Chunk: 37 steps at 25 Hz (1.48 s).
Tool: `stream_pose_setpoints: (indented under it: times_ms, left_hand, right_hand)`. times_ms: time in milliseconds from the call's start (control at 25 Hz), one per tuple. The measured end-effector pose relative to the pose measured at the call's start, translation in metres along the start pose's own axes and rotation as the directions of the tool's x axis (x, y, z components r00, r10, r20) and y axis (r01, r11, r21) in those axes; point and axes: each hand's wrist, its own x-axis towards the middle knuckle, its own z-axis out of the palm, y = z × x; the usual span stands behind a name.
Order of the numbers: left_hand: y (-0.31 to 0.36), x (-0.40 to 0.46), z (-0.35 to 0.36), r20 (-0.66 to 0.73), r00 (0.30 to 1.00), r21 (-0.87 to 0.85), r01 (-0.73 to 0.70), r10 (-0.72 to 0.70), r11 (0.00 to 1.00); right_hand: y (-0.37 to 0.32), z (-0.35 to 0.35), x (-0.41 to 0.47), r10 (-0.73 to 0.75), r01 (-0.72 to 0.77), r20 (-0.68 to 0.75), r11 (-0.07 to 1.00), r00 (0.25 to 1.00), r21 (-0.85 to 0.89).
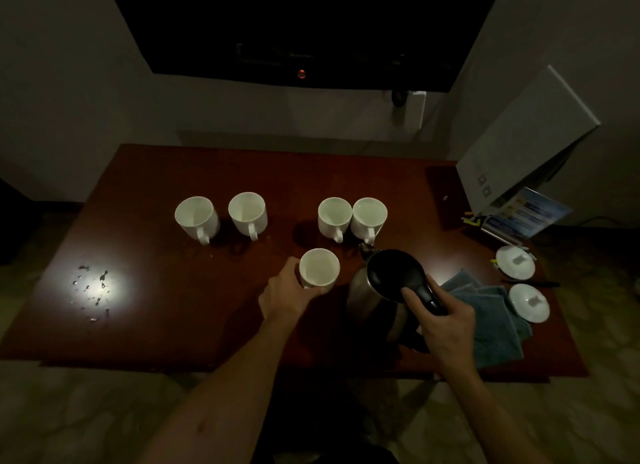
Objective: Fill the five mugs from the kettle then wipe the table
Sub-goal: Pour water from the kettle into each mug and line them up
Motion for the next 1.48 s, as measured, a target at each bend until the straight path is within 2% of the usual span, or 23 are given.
stream_pose_setpoints:
  times_ms: [240, 360, 480, 720, 880, 1000, 1160, 1480]
  left_hand:
    - [-0.002, -0.008, -0.004, 0.040, 0.999, 0.038, -0.012, 0.011, 0.999]
    - [-0.003, -0.010, -0.007, 0.060, 0.998, 0.049, 0.002, -0.005, 0.999]
    - [-0.006, -0.013, -0.012, 0.139, 0.990, 0.071, 0.025, -0.035, 0.997]
    - [-0.015, -0.011, -0.020, 0.292, 0.956, 0.010, 0.039, -0.040, 0.999]
    - [-0.015, -0.008, -0.027, 0.315, 0.949, -0.008, 0.039, -0.035, 0.999]
    - [-0.017, -0.007, -0.028, 0.352, 0.935, -0.016, 0.053, -0.044, 0.998]
    - [-0.019, -0.003, -0.030, 0.394, 0.918, 0.006, 0.043, -0.042, 0.999]
    - [-0.018, 0.004, -0.028, 0.393, 0.919, -0.012, 0.048, -0.039, 0.999]
  right_hand:
    - [-0.022, -0.010, -0.011, -0.042, 0.052, 0.100, 0.994, 0.994, -0.101]
    - [-0.035, -0.012, -0.005, -0.077, 0.111, 0.161, 0.971, 0.984, -0.211]
    - [-0.050, -0.011, 0.000, -0.061, 0.135, 0.225, 0.934, 0.972, -0.330]
    - [-0.075, -0.004, 0.000, -0.007, 0.150, 0.303, 0.879, 0.953, -0.452]
    - [-0.084, 0.003, 0.010, 0.049, 0.118, 0.316, 0.865, 0.948, -0.488]
    - [-0.088, 0.009, 0.010, 0.051, 0.157, 0.358, 0.836, 0.932, -0.526]
    - [-0.097, 0.016, 0.011, 0.074, 0.132, 0.335, 0.823, 0.939, -0.553]
    - [-0.104, 0.017, 0.021, 0.113, 0.149, 0.380, 0.791, 0.918, -0.594]
